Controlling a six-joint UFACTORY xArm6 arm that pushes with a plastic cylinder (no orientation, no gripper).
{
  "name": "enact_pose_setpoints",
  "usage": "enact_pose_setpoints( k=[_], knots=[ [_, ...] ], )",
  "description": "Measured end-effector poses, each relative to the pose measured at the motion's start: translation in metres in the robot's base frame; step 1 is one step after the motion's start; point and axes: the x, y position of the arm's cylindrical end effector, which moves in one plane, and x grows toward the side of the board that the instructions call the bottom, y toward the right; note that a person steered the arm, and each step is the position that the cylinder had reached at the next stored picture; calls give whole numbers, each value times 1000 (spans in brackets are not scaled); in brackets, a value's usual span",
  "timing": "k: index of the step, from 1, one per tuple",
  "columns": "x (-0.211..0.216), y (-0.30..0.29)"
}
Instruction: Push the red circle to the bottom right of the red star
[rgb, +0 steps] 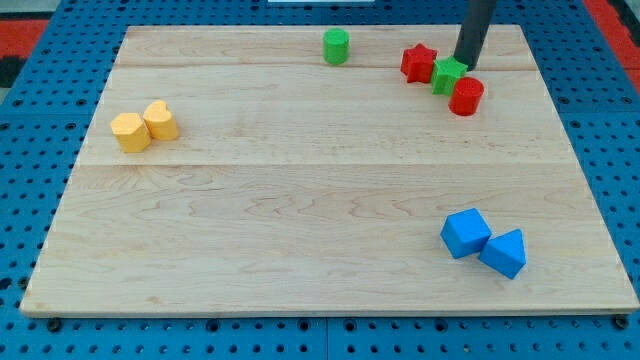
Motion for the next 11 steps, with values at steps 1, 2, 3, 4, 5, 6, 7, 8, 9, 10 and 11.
enact_pose_setpoints(
  k=[1, 2, 3, 4, 5, 6, 7, 8, 9, 10, 11],
  knots=[
    [-36, -1],
    [-58, -33],
    [-15, -80],
    [49, -96],
    [88, -102],
    [116, -83],
    [119, -19],
    [121, 31],
    [94, 46],
    [40, 45],
    [-10, 14]
  ],
)
